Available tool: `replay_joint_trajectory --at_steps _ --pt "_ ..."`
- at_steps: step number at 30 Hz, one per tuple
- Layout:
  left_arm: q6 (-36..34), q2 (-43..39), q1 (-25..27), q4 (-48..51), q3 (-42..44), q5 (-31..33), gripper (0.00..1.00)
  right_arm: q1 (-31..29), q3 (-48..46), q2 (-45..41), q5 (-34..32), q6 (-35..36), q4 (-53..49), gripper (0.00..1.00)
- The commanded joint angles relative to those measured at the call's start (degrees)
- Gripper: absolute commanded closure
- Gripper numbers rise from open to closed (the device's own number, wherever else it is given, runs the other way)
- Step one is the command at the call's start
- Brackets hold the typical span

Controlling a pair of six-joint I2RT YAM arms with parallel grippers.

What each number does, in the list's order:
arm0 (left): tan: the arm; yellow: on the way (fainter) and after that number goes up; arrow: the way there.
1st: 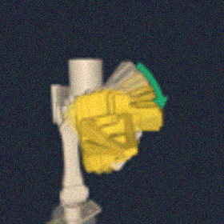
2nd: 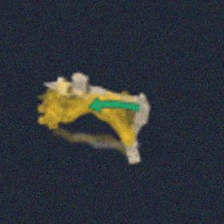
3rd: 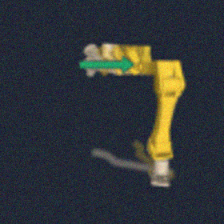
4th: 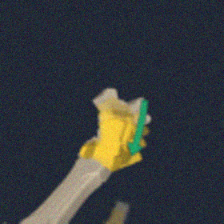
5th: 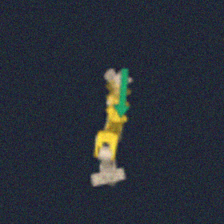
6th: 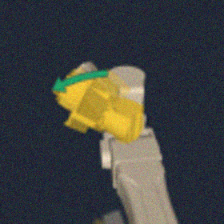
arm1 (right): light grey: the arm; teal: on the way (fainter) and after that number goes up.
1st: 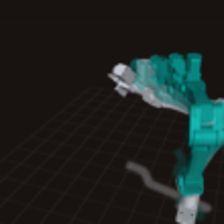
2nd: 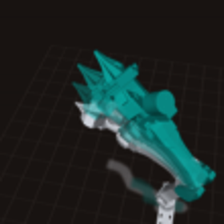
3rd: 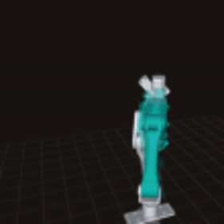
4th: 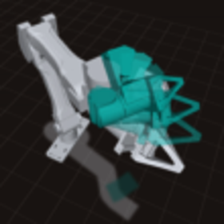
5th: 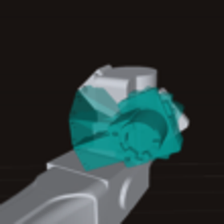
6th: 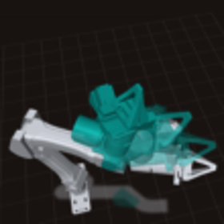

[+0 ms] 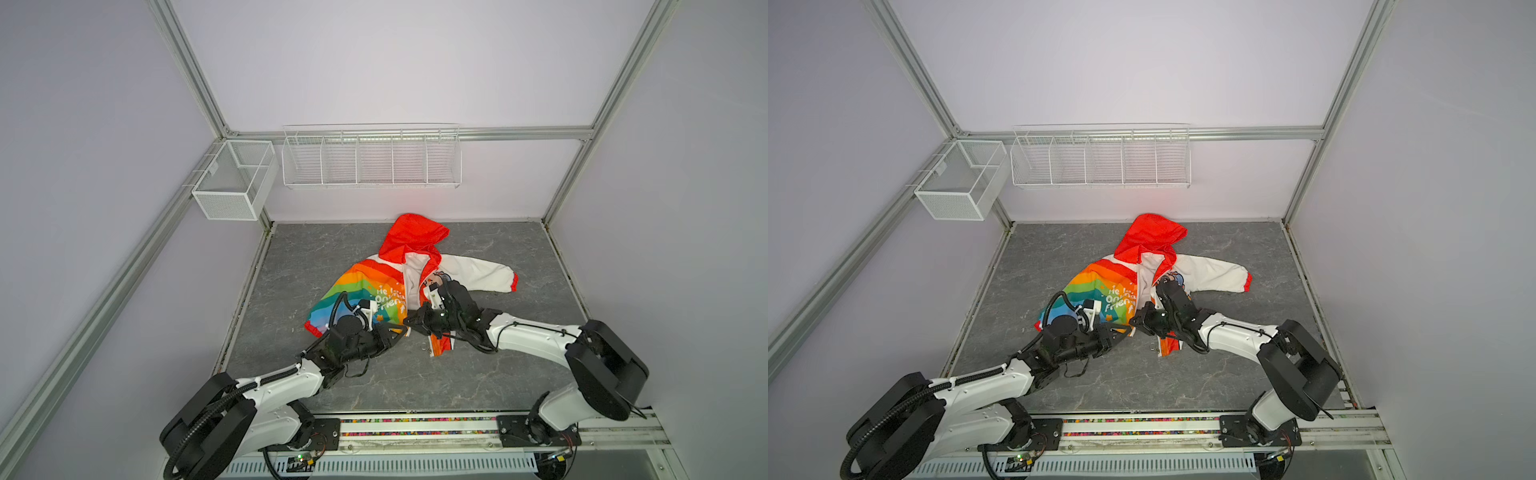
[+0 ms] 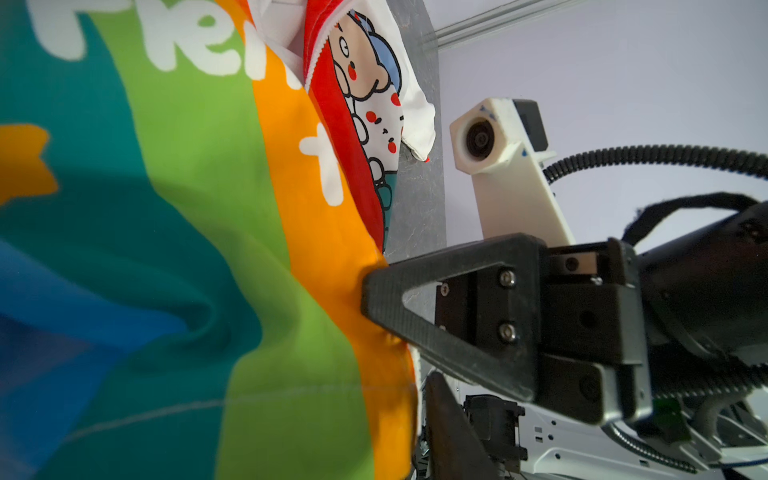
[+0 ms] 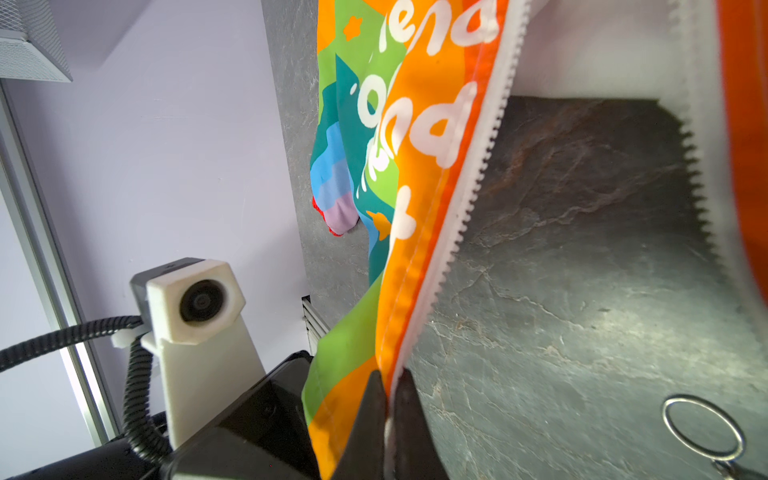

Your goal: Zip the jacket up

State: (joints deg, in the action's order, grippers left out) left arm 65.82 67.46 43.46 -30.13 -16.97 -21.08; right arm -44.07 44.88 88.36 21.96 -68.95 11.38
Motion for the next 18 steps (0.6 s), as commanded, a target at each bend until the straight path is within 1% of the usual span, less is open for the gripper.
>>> replay_joint_trajectory --at_steps 1,4,13,18 --pt "0.1 1.5 -0.1 -2.0 -0.3 -1.8 0.75 -0.2 -0.4 0.2 0.3 0.0 0.3 0.93" --pt "0.0 2.2 -0.1 -2.8 -0.6 -2.5 0.80 -0.2 -0.5 0.2 0.3 0.0 0.2 0.93" --pt "0.2 2.1 -0.1 -4.0 -0.6 -2.3 0.81 -0.2 -0.7 0.0 0.2 0.1 0.1 0.93" --pt "0.2 2.0 -0.1 -4.1 -0.5 -2.4 0.85 -0.2 -0.7 -0.1 0.2 0.1 0.0 0.93"
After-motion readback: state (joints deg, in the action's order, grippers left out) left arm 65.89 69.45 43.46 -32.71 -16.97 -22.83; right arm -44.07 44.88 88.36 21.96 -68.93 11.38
